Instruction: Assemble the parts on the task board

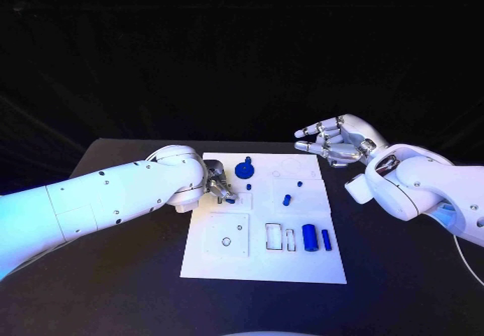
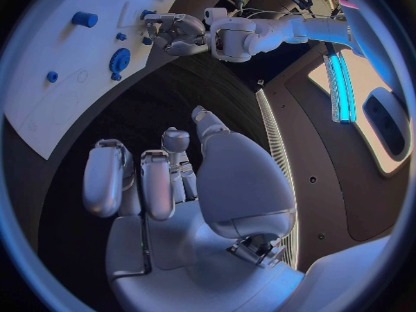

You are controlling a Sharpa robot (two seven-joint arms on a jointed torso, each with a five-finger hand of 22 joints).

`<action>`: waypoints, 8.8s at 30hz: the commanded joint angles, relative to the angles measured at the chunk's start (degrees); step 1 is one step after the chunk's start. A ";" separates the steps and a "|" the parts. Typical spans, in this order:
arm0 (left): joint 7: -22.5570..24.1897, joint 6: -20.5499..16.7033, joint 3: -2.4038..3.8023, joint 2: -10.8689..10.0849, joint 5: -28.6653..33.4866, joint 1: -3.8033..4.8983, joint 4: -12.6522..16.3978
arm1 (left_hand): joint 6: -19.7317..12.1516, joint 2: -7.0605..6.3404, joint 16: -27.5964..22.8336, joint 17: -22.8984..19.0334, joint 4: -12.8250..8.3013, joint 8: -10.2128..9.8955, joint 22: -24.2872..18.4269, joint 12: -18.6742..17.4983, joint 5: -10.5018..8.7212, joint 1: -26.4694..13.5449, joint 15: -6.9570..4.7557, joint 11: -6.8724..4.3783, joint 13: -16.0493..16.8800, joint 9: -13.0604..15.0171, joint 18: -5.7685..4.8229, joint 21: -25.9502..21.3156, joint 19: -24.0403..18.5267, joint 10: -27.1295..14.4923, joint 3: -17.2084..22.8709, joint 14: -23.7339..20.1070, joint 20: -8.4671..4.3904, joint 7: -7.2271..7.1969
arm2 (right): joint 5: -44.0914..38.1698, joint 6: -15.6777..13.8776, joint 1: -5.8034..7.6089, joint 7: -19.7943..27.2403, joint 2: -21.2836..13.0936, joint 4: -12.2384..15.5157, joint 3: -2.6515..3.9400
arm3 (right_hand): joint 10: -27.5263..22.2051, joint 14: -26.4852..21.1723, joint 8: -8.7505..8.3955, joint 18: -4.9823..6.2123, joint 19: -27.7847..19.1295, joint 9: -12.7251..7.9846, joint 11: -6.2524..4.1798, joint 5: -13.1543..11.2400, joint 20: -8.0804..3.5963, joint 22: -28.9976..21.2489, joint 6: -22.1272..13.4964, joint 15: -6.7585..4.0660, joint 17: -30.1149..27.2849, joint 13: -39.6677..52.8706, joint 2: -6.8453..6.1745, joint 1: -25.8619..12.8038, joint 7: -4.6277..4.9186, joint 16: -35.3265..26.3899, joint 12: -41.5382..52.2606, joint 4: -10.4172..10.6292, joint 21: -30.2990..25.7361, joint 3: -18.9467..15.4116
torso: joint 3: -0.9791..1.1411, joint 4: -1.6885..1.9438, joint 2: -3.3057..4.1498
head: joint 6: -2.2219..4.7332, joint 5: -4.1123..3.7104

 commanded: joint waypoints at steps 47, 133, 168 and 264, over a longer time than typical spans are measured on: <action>-2.73 4.76 -0.19 3.93 2.07 -0.13 -4.85 | 4.25 -0.25 0.14 15.09 -4.89 1.61 12.13 1.36 5.35 -14.26 -1.16 -1.50 0.59 1.78 -1.01 1.81 4.52 2.47 0.73 6.01 -0.82 -2.39 | -0.19 1.60 -0.06 0.18 0.17 0.01 -0.01 | -0.53 2.83 0.23 0.95 -0.49 0.03 -0.05 0.10 0.04 -0.19 -0.34 0.32 1.98 -0.28 0.50 -0.27 0.12 -0.33 -0.41 0.19 -0.31 -0.60 | 0.05 0.02 -0.04 | -0.48 -0.27; 0.84 15.69 1.23 12.46 1.94 5.78 -28.94 | 1.92 6.35 0.14 15.09 3.73 -1.72 9.02 -4.00 -0.30 -8.10 0.33 0.25 -6.01 0.75 -0.09 -1.16 2.75 -2.77 -32.89 6.01 0.57 -0.50 | -0.08 1.86 -0.36 0.26 1.71 -1.55 -0.17 | -0.84 2.73 0.20 1.01 -0.69 -0.02 0.04 0.15 0.10 -0.59 -0.70 0.40 1.77 -0.49 0.63 -0.34 0.21 -0.55 -0.55 0.35 -0.59 -1.00 | -0.08 -0.12 0.19 | -0.59 0.11; 0.98 17.49 1.10 12.82 2.30 5.60 -28.93 | 2.31 8.72 0.14 15.09 2.68 -1.60 9.17 -3.62 -0.08 -4.23 0.09 -0.01 -5.95 0.66 -0.11 -1.14 2.80 -2.53 -32.70 6.01 0.36 -0.78 | -0.13 1.80 -0.36 0.31 1.80 -1.51 -0.17 | -0.79 2.72 0.27 1.01 -0.69 -0.01 0.04 0.20 0.12 -0.59 -0.72 0.41 1.75 -0.39 0.81 -0.08 0.21 -0.60 -0.36 0.26 -0.61 -1.00 | -0.12 -0.12 0.25 | -0.62 0.14; 8.53 8.30 -0.38 -2.21 2.15 0.34 -5.36 | 2.13 -1.54 0.14 15.09 -11.68 -1.22 9.90 -3.90 6.57 -1.76 -0.14 -0.36 -6.64 0.89 -0.22 -1.10 3.23 -0.46 10.43 6.01 0.00 -0.81 | 0.06 1.76 -0.36 0.34 0.88 -1.23 -0.22 | -0.73 2.70 0.30 1.01 -0.69 0.00 0.05 0.23 0.13 -0.59 -0.75 0.42 1.69 -0.28 0.91 0.04 0.23 -0.66 -0.18 0.22 -0.62 -1.04 | 0.05 0.33 -0.44 | -1.88 0.74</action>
